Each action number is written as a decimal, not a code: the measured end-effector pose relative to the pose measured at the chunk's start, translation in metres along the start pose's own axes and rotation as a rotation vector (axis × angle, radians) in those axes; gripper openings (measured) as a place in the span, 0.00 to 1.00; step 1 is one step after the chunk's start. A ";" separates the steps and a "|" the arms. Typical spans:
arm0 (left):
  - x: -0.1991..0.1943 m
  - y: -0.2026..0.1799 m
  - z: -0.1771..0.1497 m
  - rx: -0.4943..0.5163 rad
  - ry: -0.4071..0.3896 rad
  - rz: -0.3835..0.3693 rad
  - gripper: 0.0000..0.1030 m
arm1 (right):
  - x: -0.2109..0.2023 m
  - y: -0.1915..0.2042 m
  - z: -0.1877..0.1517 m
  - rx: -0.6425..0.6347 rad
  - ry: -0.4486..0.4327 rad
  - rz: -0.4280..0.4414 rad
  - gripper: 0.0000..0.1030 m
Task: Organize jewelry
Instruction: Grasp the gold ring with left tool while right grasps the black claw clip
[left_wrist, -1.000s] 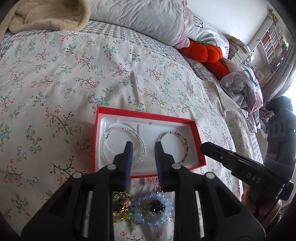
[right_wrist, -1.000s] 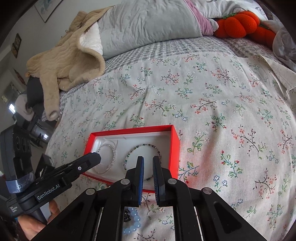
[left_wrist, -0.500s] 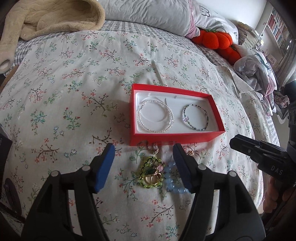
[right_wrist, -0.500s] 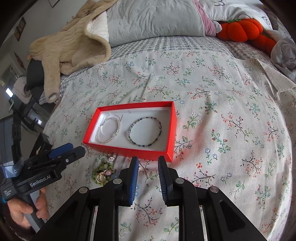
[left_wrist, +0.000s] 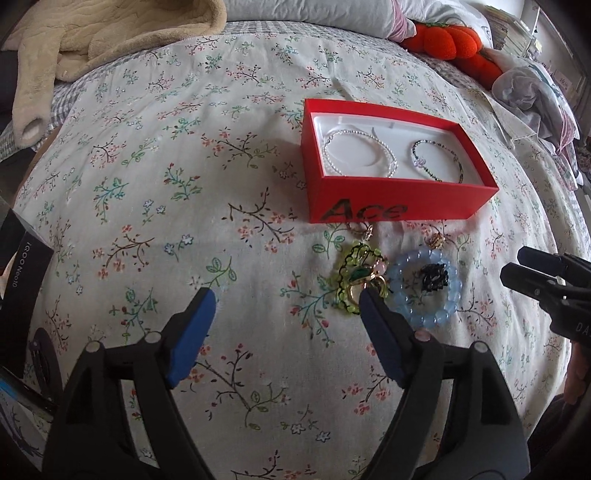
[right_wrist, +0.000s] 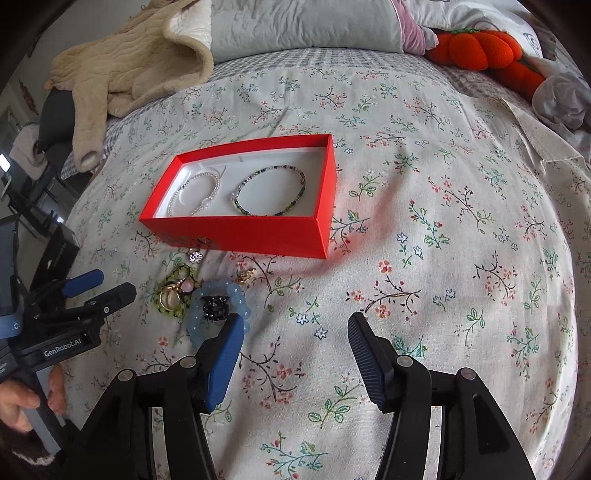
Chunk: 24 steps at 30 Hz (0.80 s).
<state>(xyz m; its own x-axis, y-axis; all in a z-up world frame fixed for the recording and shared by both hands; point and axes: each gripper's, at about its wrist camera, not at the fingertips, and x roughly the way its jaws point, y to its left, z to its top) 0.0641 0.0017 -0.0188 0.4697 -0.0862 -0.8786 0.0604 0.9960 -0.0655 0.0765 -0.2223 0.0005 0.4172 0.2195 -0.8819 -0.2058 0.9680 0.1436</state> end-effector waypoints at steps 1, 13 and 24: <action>0.002 0.000 -0.002 0.007 0.005 0.001 0.78 | 0.002 0.002 -0.003 -0.010 0.004 -0.004 0.60; 0.015 0.003 -0.012 0.059 0.066 0.050 0.78 | 0.022 0.038 -0.012 -0.136 0.003 -0.024 0.60; 0.013 0.012 -0.011 0.049 0.067 0.014 0.78 | 0.045 0.070 0.000 -0.182 0.008 0.054 0.40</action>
<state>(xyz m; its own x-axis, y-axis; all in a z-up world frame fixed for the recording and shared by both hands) 0.0616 0.0126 -0.0361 0.4112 -0.0694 -0.9089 0.0983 0.9947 -0.0315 0.0807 -0.1452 -0.0289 0.3946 0.2688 -0.8787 -0.3846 0.9168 0.1077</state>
